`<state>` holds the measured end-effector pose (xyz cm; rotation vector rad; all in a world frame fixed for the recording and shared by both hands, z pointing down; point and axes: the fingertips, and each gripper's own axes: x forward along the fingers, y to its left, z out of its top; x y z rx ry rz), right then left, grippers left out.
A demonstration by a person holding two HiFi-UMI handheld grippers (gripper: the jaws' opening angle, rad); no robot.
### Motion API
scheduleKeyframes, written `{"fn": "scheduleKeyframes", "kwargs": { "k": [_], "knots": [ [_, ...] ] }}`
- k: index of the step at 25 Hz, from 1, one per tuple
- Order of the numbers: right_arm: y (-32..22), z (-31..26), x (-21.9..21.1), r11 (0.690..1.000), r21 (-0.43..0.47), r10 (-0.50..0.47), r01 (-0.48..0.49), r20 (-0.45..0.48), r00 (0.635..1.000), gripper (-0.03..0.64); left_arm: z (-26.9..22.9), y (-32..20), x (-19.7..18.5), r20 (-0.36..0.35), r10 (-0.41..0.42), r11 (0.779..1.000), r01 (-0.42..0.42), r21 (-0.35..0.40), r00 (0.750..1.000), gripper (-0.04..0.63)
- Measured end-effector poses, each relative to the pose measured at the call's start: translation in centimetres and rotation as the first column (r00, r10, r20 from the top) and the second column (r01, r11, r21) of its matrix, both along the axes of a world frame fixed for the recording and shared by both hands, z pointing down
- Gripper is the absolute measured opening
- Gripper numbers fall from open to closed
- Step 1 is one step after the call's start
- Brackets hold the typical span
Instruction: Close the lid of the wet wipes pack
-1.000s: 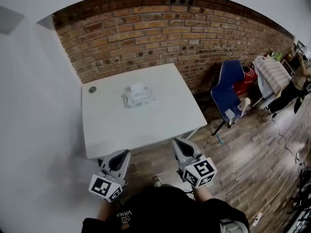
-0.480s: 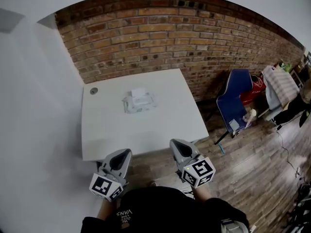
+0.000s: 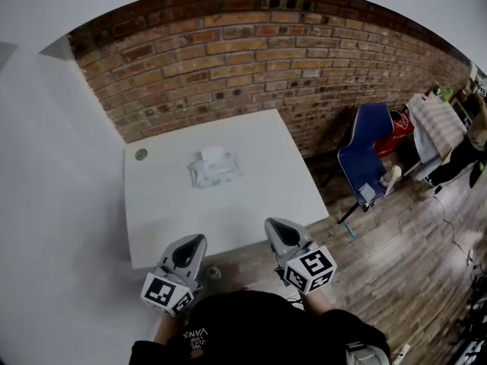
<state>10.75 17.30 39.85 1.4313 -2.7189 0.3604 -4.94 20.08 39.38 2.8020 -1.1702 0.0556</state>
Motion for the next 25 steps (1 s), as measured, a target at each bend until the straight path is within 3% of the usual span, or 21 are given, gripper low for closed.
{"fn": "scheduleKeyframes", "kwargs": {
  "k": [25],
  "knots": [
    [-8.1, -0.7, -8.6, 0.986, -0.002, 0.170, -0.170, -0.012, 0.985, -0.003, -0.3, -11.1, -8.8, 0.004, 0.177, 0.984, -0.177, 0.018, 0.984, 0.002]
  ]
}}
